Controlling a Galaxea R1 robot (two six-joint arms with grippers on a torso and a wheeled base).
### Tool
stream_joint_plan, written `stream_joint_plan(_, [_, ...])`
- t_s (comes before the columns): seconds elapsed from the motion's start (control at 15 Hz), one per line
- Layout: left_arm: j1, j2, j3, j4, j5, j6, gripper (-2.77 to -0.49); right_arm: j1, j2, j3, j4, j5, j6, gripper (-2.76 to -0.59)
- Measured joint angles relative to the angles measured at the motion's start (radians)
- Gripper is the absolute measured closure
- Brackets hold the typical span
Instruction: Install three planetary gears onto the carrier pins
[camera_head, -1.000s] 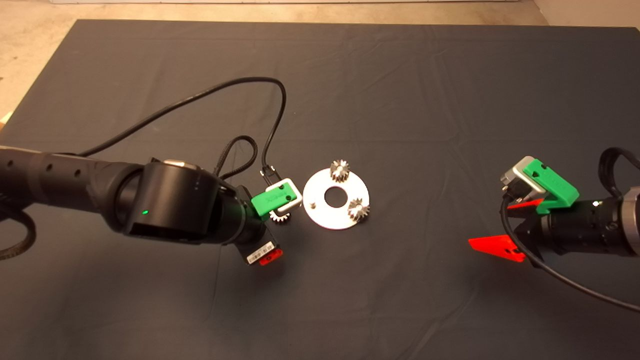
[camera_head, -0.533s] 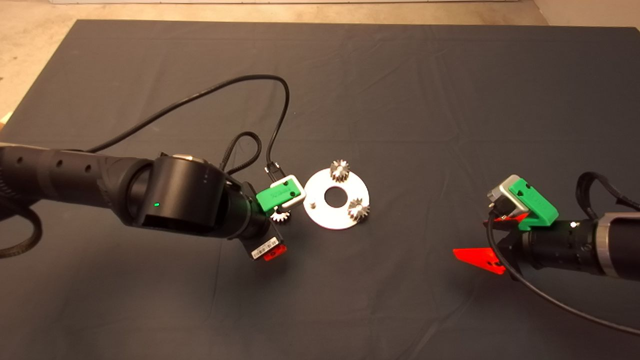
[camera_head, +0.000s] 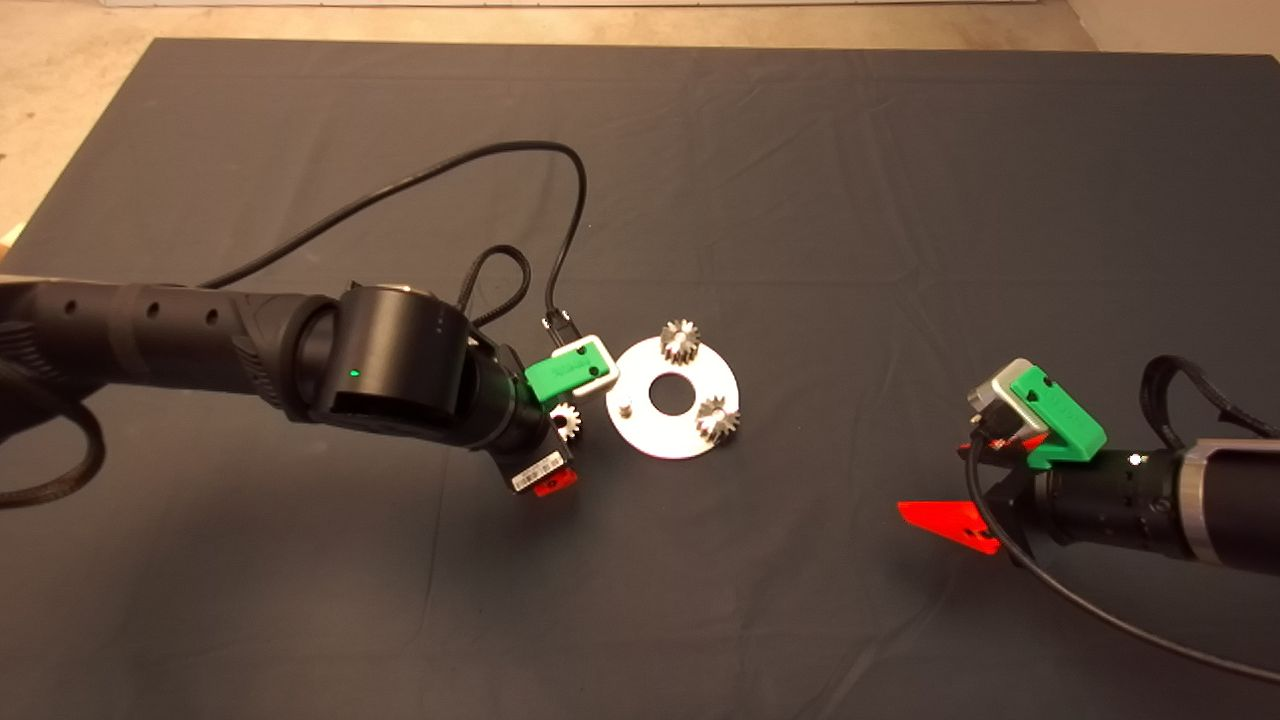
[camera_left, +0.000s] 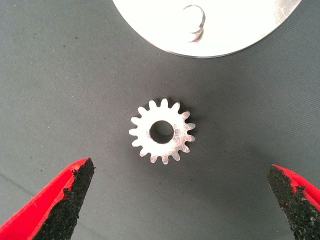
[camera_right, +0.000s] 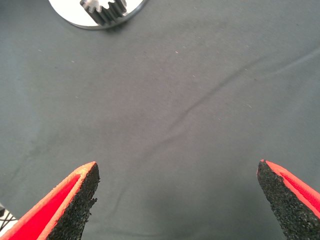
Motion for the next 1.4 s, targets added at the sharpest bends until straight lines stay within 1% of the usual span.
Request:
stream_joint_plan(0.07, [0.000,0.003,-0.003,-0.001,-0.002,0.004,-2.51,0.000,-0.001,0.000,0.000,-0.001,0.000,-2.36])
stream_joint_plan(0.13, [0.000,0.004,-0.010,-0.001,-0.009,0.008,-2.51,0.000,-0.001,0.000,0.000,0.000,0.000,-2.36])
stream_joint_plan(0.33, [0.000,0.005,-0.041,-0.001,-0.022,0.024,-2.51,0.000,-0.001,0.000,-0.001,0.000,0.000,-2.36])
stream_joint_plan(0.47, [0.001,0.016,-0.055,-0.003,-0.026,0.038,-2.51,-0.006,-0.002,0.000,-0.001,0.001,0.000,-2.36])
stream_joint_plan(0.6, [0.001,0.031,-0.059,-0.008,-0.031,0.041,-2.51,-0.006,-0.002,0.000,-0.001,0.000,0.000,-2.36])
stream_joint_plan(0.93, [0.001,0.038,-0.076,-0.008,-0.032,0.045,-2.51,-0.006,-0.002,0.000,-0.001,0.000,0.000,-2.36])
stream_joint_plan(1.0, [0.004,0.041,-0.084,-0.008,-0.033,0.048,-2.51,-0.006,-0.002,0.000,-0.001,0.000,0.000,-2.36])
stream_joint_plan(1.07, [0.012,0.043,-0.092,-0.008,-0.033,0.058,-2.51,-0.006,-0.002,0.000,-0.001,0.000,0.000,-2.36])
stream_joint_plan(1.13, [0.028,0.043,-0.096,-0.008,-0.033,0.069,-2.51,-0.006,-0.002,0.001,-0.001,0.000,0.000,-2.36])
stream_joint_plan(1.2, [0.042,0.043,-0.096,-0.010,-0.033,0.071,-2.51,-0.006,-0.002,0.001,-0.001,0.000,0.000,-2.36])
stream_joint_plan(1.33, [0.045,0.043,-0.103,-0.011,-0.036,0.072,-2.51,-0.006,-0.002,0.001,-0.001,0.001,0.000,-2.36])
stream_joint_plan(1.4, [0.045,0.043,-0.108,-0.011,-0.037,0.083,-2.51,-0.006,-0.002,0.001,-0.001,0.001,0.000,-2.36])
